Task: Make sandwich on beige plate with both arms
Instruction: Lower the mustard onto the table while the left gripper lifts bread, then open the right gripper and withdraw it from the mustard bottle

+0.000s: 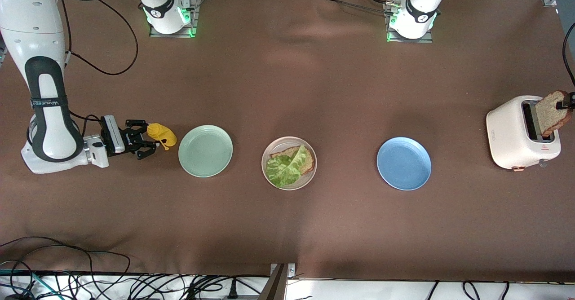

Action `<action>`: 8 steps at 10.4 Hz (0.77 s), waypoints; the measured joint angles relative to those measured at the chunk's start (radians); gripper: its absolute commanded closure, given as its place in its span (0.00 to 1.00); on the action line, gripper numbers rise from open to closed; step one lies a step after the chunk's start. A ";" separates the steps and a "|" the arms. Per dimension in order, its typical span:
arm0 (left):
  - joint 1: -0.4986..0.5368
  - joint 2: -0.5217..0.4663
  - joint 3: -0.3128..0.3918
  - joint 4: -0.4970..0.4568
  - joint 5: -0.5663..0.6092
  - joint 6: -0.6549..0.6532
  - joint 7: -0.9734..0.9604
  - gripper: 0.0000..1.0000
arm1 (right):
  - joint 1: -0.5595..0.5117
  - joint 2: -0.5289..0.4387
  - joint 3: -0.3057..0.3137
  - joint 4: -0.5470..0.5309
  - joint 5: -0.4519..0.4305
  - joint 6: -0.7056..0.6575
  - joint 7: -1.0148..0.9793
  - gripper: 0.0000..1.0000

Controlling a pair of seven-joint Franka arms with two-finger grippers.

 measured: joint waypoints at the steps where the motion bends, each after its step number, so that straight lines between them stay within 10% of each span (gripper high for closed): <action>1: -0.005 -0.001 -0.001 0.036 -0.034 -0.055 -0.003 1.00 | -0.001 -0.005 -0.016 0.002 -0.007 0.001 0.005 0.00; 8: -0.138 0.020 -0.004 0.080 -0.436 -0.166 -0.244 1.00 | -0.018 -0.206 -0.071 0.015 -0.262 0.044 0.490 0.00</action>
